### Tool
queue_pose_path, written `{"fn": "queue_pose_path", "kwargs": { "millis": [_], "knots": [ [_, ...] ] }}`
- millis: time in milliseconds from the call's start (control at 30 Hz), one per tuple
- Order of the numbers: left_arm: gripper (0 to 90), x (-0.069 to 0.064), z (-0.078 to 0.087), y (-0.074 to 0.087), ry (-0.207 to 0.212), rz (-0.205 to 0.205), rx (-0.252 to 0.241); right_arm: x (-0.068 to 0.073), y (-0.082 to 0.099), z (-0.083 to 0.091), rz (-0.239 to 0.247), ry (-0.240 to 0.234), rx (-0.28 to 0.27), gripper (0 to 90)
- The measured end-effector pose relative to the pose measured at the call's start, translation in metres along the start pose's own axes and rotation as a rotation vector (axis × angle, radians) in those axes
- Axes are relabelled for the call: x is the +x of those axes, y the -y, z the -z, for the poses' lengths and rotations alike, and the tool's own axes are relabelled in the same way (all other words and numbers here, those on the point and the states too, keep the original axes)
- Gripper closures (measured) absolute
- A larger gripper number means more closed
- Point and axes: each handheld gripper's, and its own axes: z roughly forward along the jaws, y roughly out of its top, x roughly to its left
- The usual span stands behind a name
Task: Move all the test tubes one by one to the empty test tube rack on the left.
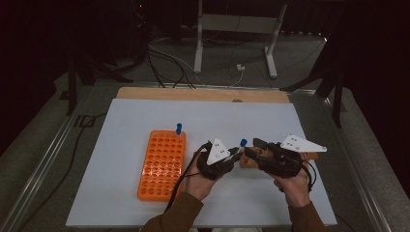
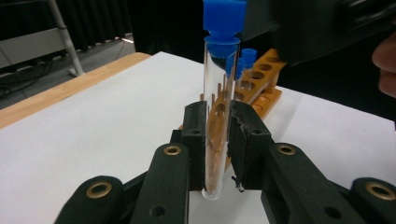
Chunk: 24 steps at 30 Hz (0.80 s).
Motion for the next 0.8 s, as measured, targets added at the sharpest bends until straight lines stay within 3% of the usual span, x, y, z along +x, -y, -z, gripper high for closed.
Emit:
{"fn": "queue_pose_path", "kwargs": {
  "millis": [367, 567, 800],
  "knots": [
    [78.5, 0.019, 0.022, 0.002, -0.071, 0.028, -0.026, -0.008, -0.001, 0.008, -0.014, 0.089, -0.034, 16.1],
    [78.4, 0.032, 0.038, 0.005, -0.12, 0.049, -0.033, -0.014, 0.0, 0.011, -0.02, 0.132, -0.031, 7.8],
    [78.4, 0.044, 0.053, 0.009, -0.165, 0.071, -0.044, -0.02, 0.001, 0.012, -0.02, 0.149, -0.023, 1.9]
  ]
}}
